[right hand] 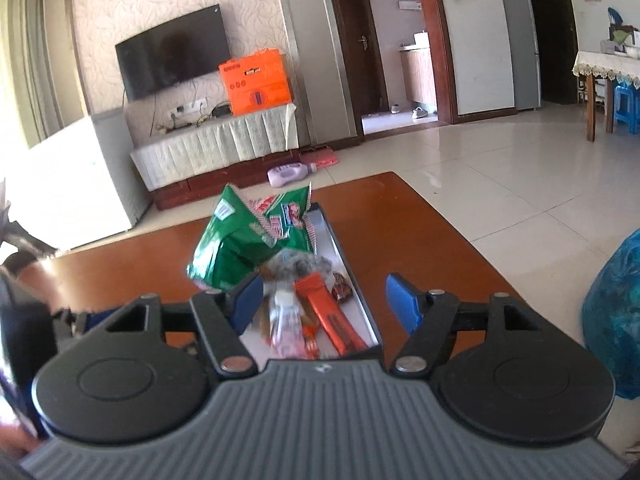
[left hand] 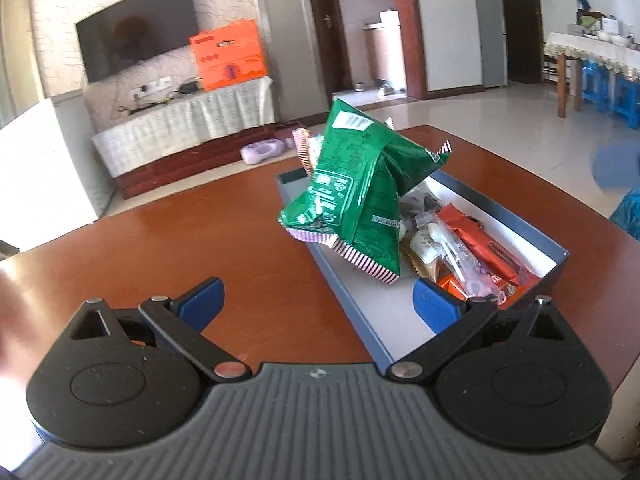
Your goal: Organize snacks
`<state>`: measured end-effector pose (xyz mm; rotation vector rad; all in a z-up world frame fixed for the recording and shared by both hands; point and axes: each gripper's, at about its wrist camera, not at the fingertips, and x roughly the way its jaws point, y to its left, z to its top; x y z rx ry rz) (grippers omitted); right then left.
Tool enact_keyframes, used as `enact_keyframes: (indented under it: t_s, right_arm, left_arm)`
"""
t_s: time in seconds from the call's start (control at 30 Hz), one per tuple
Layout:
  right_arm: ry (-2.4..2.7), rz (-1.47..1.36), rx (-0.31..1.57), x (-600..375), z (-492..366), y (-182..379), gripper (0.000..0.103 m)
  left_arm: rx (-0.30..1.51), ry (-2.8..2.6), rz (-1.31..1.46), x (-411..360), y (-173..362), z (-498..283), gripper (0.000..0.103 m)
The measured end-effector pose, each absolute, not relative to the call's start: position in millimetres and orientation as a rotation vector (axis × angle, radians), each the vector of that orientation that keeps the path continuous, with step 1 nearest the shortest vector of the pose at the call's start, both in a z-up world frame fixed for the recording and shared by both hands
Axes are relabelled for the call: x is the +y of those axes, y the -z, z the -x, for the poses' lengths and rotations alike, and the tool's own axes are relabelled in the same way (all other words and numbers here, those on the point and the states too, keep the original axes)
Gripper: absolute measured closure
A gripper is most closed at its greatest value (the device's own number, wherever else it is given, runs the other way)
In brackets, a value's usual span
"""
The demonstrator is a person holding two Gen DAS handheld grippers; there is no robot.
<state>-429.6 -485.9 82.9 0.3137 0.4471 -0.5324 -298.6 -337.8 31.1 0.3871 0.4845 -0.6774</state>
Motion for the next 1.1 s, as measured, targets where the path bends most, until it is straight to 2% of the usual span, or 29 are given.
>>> enact_keyframes:
  t_s: [0.23, 0.53, 1.1]
  right_arm:
    - [0.505, -0.215, 0.569, -466, 459, -82, 0.033]
    - [0.459, -0.174, 0.659, -456, 463, -65, 0.033]
    - [0.423, -0.128, 0.75, -448, 459, -41, 0.033]
  left_arm:
    - [0.418, 0.602, -0.421, -300, -47, 335, 0.001]
    - [0.453, 0.555, -0.324, -242, -76, 355, 0.001]
    - [0.499, 0.592, -0.363, -217, -67, 393, 0.001]
